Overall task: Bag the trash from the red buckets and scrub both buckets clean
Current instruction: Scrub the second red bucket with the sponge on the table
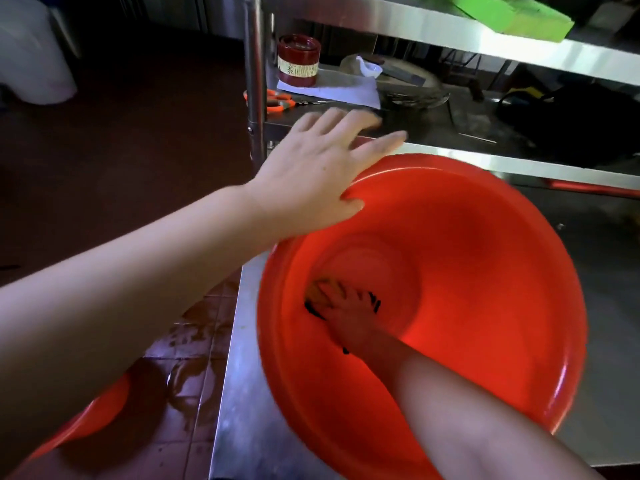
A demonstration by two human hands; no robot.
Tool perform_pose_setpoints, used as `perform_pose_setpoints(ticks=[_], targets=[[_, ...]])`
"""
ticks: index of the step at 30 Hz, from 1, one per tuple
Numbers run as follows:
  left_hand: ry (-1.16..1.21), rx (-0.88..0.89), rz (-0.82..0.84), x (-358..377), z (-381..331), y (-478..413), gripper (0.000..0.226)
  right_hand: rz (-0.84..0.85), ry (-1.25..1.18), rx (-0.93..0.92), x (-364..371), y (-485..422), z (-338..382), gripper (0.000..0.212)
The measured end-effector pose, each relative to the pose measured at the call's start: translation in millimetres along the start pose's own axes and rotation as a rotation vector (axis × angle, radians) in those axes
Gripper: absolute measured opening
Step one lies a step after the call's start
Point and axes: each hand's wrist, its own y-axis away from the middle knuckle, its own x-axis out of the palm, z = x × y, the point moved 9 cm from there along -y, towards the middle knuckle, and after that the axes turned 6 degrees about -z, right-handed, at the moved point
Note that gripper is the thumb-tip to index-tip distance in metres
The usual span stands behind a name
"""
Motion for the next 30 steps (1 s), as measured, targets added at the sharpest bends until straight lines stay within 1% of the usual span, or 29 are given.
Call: perform_pose_setpoints(ticks=[2, 3, 5, 6, 7, 8, 9, 10, 11, 13, 15, 17, 18, 21, 23, 24, 25, 27, 29, 30], targets=[[0.066, -0.187, 0.076, 10.3, 10.9, 28.9, 0.085, -0.028, -0.108, 0.211, -4.0, -3.6, -19.4, 0.065], [0.137, -0.311, 0.149, 19.6, 13.3, 46.2, 0.090, -0.057, -0.153, 0.303, -5.3, -2.5, -29.2, 0.070], [0.331, -0.553, 0.291, 39.6, 6.8, 78.4, 0.095, -0.045, -0.235, 0.489, -2.2, 2.5, -46.9, 0.066], [0.419, -0.640, 0.348, 47.7, -0.7, 89.9, 0.092, -0.056, -0.264, 0.545, -3.1, 3.7, -50.9, 0.065], [0.493, -0.690, 0.384, 53.4, -9.4, 97.1, 0.081, -0.071, -0.281, 0.568, -3.4, 4.1, -51.6, 0.066], [0.556, -0.722, 0.397, 57.5, -16.4, 101.2, 0.065, -0.090, -0.301, 0.573, -3.2, 3.4, -51.1, 0.065], [0.603, -0.751, 0.380, 59.0, -19.6, 102.7, 0.049, -0.112, -0.309, 0.560, -4.4, 2.2, -50.3, 0.062], [0.623, -0.779, 0.352, 58.9, -18.2, 103.4, 0.038, -0.135, -0.306, 0.535, -3.5, -0.5, -50.7, 0.058], [0.620, -0.798, 0.318, 56.9, -14.1, 103.6, 0.032, -0.163, -0.297, 0.505, -5.4, -2.9, -52.3, 0.056], [0.559, -0.799, 0.237, 44.6, 0.2, 99.8, 0.029, -0.195, -0.287, 0.476, -13.7, -9.4, -63.0, 0.063], [0.467, -0.733, 0.160, 25.9, 18.2, 88.5, 0.032, -0.221, -0.291, 0.519, -25.7, -14.5, -80.5, 0.073], [0.420, -0.659, 0.158, 9.0, 32.9, 75.6, 0.030, -0.259, -0.265, 0.562, -38.4, -17.4, -91.9, 0.082], [0.419, -0.630, 0.184, 3.3, 38.1, 70.8, 0.030, -0.275, -0.265, 0.561, -42.3, -19.1, -91.7, 0.082], [0.440, -0.544, 0.253, -5.5, 44.3, 59.4, 0.037, -0.310, -0.313, 0.554, -46.7, -30.8, -77.2, 0.071], [0.465, -0.482, 0.286, -5.0, 39.9, 53.7, 0.033, -0.342, -0.286, 0.556, -53.4, -45.1, -61.2, 0.070], [0.468, -0.452, 0.300, -3.7, 36.1, 50.3, 0.032, -0.358, -0.291, 0.534, -60.1, -52.6, -50.5, 0.065], [0.466, -0.417, 0.304, -2.6, 31.3, 45.9, 0.034, -0.362, -0.306, 0.492, -66.4, -58.4, -38.4, 0.058], [0.454, -0.359, 0.297, 0.1, 22.8, 36.9, 0.039, -0.356, -0.291, 0.348, -76.8, -64.2, -14.6, 0.046], [0.441, -0.332, 0.283, 1.8, 18.7, 30.9, 0.042, -0.339, -0.206, 0.127, -77.1, -58.6, 13.6, 0.047], [0.427, -0.320, 0.274, 2.6, 17.9, 28.9, 0.040, -0.341, -0.133, -0.005, -69.5, -52.1, 28.5, 0.046]])
